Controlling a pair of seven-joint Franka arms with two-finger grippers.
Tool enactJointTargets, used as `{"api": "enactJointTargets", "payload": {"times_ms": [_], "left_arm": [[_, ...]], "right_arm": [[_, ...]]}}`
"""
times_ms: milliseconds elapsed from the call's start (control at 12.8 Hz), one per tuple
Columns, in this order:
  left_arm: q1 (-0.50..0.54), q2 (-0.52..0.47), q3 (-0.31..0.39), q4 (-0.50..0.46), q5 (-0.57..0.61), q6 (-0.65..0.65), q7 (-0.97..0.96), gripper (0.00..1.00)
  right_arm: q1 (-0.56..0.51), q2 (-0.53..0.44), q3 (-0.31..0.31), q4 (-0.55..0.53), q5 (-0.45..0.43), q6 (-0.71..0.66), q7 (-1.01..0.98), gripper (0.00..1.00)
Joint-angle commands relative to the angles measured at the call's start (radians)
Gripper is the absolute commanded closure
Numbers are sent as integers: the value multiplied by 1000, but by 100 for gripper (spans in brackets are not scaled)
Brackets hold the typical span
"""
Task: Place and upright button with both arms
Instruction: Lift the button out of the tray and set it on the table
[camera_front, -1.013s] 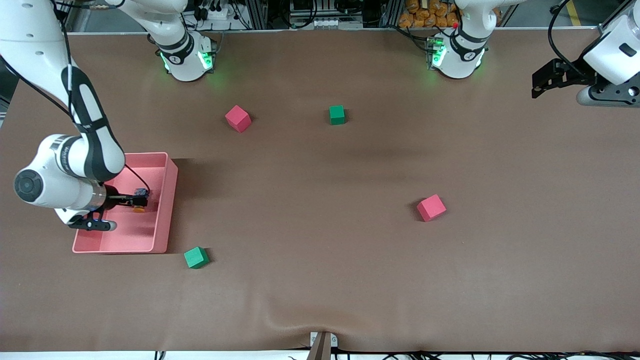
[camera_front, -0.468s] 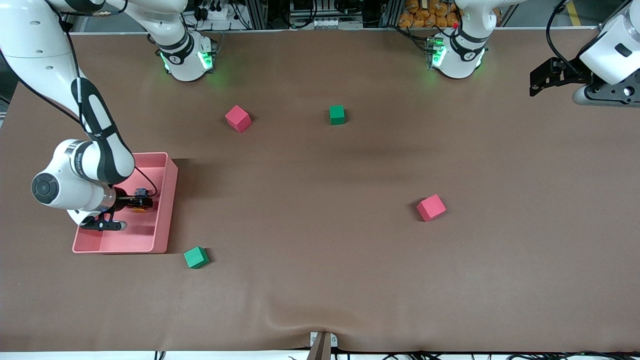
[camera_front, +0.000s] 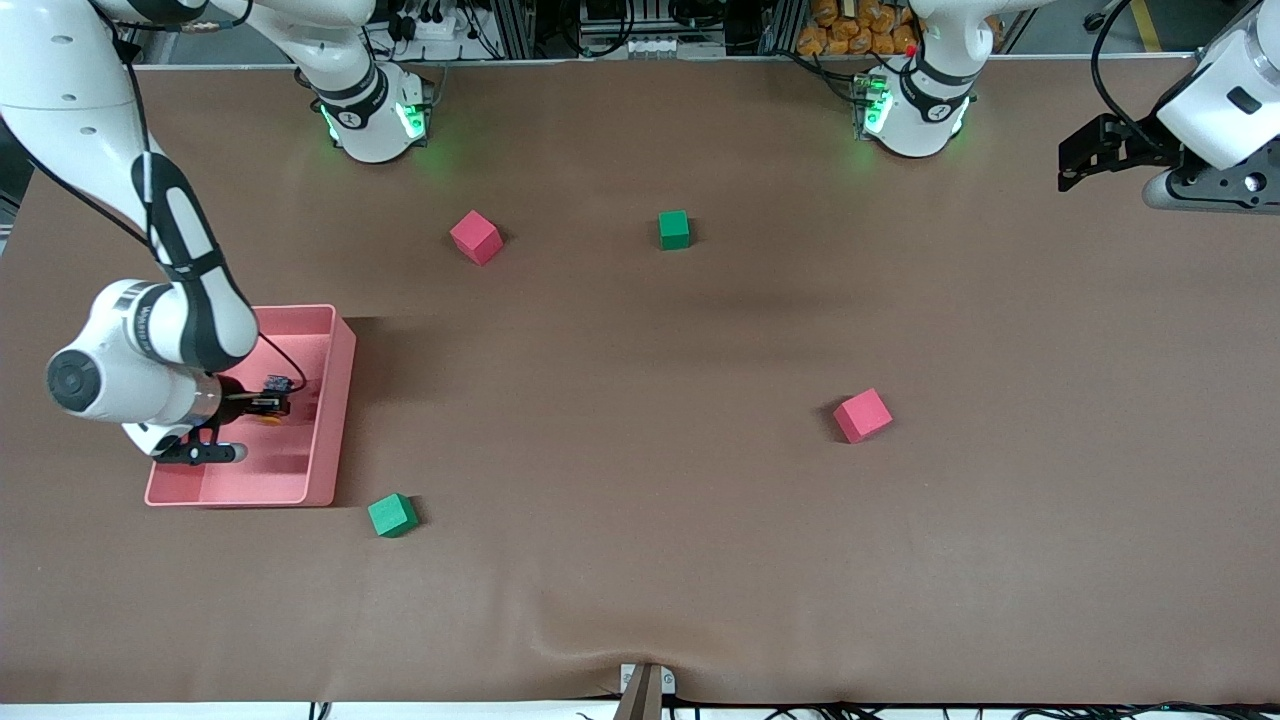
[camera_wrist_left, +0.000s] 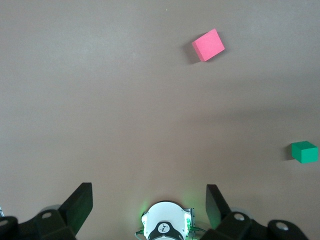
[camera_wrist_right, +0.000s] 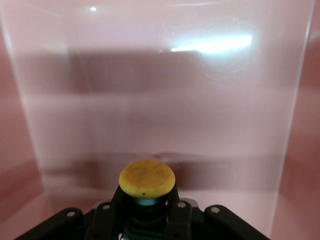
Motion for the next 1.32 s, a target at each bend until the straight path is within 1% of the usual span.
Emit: {"api": "enactJointTargets", "payload": {"times_ms": [0,78,156,234,312,390,468,545,623,701,935,1091,1169,1247], "left_arm": [[6,-17,-2,-10,-21,-9,22,0],[6,-16,-2,-10,-21,-8,22,0],[6,-16,-2,-10,-21,-8,22,0],[6,-16,-2,-10,-21,-9,22,0],[6,-16,-2,-10,-21,-8,22,0],[6,-16,-2,-10,-21,-9,22,0],[8,-16,0,-10,-21,-9,22,0],[9,-16,0,-8,-21,-9,22,0],[9,-16,0,-10,-21,-9,22,0],[11,-16,0,-8,-21,-9,22,0],[11,-13,0,-5,-21,-8,22,0],[8,-10,0,-5,-21,-6,22,0],[5,-8,0,-5,-21,-5,20,0],[5,-8,-2,-7,-21,-5,19,0]], "right_arm": [[16,-16,10,209,39,-277,26,100],[35,-14,11,281,62,-363,83,100],[69,-11,13,349,82,-420,142,100],[119,-11,13,392,104,-458,214,100],[170,-13,17,409,120,-468,287,100],[227,-8,43,443,146,-457,366,100],[293,13,60,481,159,-436,472,100],[372,57,62,528,159,-369,600,100],[441,90,62,553,159,-311,710,100],[501,117,62,565,157,-239,762,100],[617,188,80,575,159,-82,770,100],[704,245,80,579,159,21,770,100],[745,283,80,599,157,55,775,100],[782,326,79,636,154,60,778,100]]}}
